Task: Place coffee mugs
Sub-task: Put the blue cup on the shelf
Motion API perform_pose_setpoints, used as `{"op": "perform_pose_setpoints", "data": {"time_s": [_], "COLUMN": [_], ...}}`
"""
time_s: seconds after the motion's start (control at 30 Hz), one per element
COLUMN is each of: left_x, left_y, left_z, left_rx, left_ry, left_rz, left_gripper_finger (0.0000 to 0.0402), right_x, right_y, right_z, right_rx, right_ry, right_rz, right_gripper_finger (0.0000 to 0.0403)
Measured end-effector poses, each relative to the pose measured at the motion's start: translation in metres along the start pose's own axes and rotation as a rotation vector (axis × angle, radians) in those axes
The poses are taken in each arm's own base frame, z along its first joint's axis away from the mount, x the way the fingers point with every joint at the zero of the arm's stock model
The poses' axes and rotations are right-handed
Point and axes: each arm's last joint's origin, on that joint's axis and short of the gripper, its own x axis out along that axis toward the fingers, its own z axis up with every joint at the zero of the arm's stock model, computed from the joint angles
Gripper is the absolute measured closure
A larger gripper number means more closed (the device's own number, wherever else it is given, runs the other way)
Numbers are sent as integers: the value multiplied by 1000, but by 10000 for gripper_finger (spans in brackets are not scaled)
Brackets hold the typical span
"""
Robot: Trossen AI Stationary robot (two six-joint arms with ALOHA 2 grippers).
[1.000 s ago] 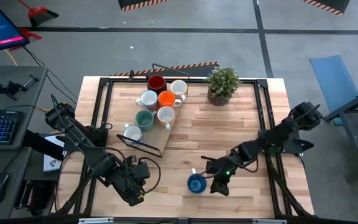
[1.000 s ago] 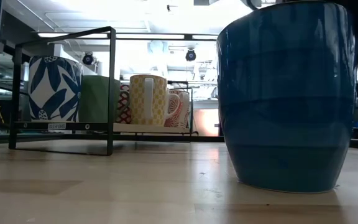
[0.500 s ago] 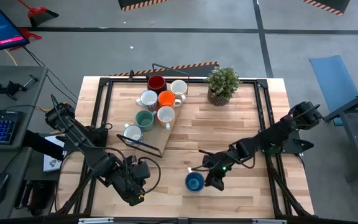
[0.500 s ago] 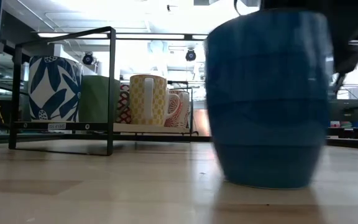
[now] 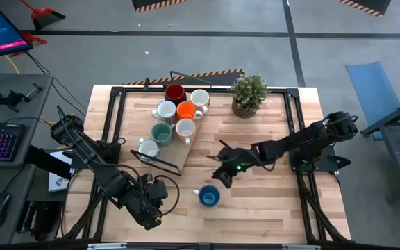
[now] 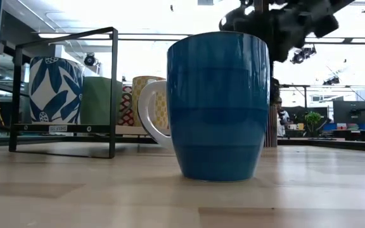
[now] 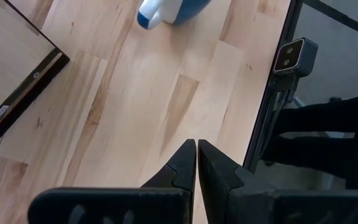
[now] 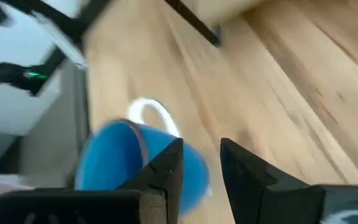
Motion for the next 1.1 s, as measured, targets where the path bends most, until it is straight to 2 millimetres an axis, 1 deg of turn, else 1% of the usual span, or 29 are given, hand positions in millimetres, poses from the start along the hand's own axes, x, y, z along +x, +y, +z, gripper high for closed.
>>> {"op": "perform_pose_setpoints", "data": {"time_s": [0.13, 0.2, 0.27, 0.33, 0.47, 0.5, 0.57, 0.63, 0.73, 0.9, 1.0, 1.1], "left_x": [0, 0, 0, 0, 0, 0, 0, 0, 0, 0, -1, -3], "left_y": [0, 0, 0, 0, 1, 1, 1, 1, 1, 1, 1, 1], "left_z": [0, 0, 0, 0, 1, 1, 1, 1, 1, 1, -2, -14], "left_rx": [-1, -1, -1, 0, 9, 9, 9, 10, 10, 13, 19, 33], "left_ry": [0, 0, -2, -13, -34, -40, -42, -43, -43, -41, -23, 40], "left_rz": [0, 0, 2, 7, 20, 23, 25, 26, 27, 29, 32, 62], "left_gripper_finger": [394, 394, 394, 394, 394, 394, 394, 394, 394, 394, 394, 394], "right_x": [-2, -3, -3, -6, -18, -22, -31, -36, -31, -7, 4, 13], "right_y": [8, 16, 25, 35, 64, 71, 87, 94, 93, 84, 90, 96], "right_z": [10, 11, 9, 8, 19, 25, 37, 45, 48, 51, 59, 63], "right_rx": [-45, -60, -105, -177, -351, -394, -471, -528, -555, -533, -580, -632], "right_ry": [7, 29, 71, 91, 28, 8, -27, -23, 80, 259, 313, 365], "right_rz": [185, 219, 174, 73, -142, -164, -152, -132, -129, -189, -197, -214], "right_gripper_finger": [308, 308, 308, 308, 308, 308, 308, 308, 308, 308, 308, 308]}}
